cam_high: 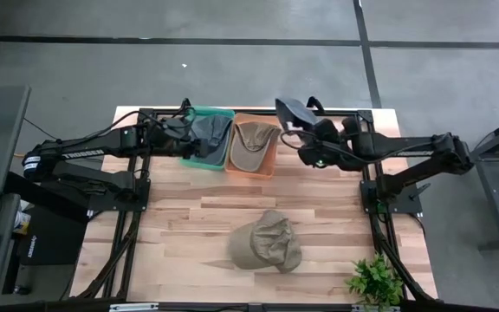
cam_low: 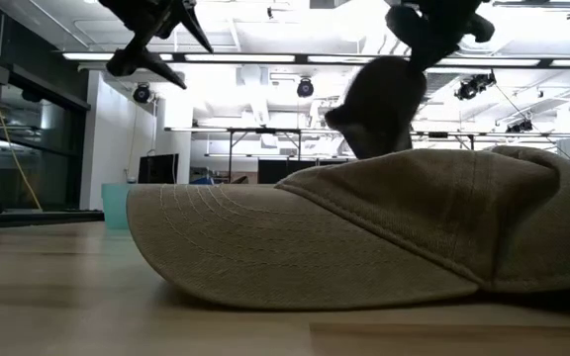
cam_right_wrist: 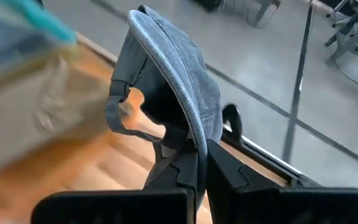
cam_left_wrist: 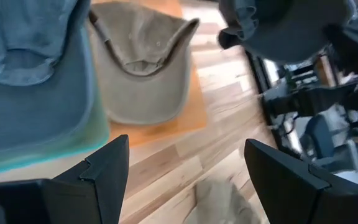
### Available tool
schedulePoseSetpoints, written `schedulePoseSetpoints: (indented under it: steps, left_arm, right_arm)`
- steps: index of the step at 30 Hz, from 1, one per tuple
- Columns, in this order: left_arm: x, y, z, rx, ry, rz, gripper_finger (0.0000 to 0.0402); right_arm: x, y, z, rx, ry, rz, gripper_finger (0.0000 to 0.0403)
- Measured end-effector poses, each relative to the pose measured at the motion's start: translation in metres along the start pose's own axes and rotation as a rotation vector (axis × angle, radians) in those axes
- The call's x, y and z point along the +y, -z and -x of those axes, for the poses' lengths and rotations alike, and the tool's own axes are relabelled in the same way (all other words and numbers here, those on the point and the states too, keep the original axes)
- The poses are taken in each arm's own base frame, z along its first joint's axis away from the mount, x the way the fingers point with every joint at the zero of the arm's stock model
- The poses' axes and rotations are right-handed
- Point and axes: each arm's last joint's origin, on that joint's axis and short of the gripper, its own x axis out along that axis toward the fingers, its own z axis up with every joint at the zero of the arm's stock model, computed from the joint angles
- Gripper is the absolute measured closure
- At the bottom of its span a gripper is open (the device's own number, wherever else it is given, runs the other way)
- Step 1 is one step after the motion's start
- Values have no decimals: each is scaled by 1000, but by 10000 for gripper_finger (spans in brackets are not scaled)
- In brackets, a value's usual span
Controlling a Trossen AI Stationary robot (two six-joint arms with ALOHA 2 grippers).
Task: Pick & Place hat
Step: Put the blue cap into the green bin
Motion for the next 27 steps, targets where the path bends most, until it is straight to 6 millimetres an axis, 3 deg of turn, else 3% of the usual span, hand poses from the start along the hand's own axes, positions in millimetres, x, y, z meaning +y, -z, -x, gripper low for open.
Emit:
schedulePoseSetpoints:
  steps: [9,17,27]
  left_arm:
    - [-12,-8,-1,-129,96,62,126]
    - [-23,-13,-13,-177,179,81,126]
    - [-34,-17,-20,-215,271,-5,126]
  right_arm:
    - [21,-10,22,-207,-75,-230,397]
    - [35,-25,45,-342,-210,-331,397]
    - [14,-37,81,-382,-503,-358,397]
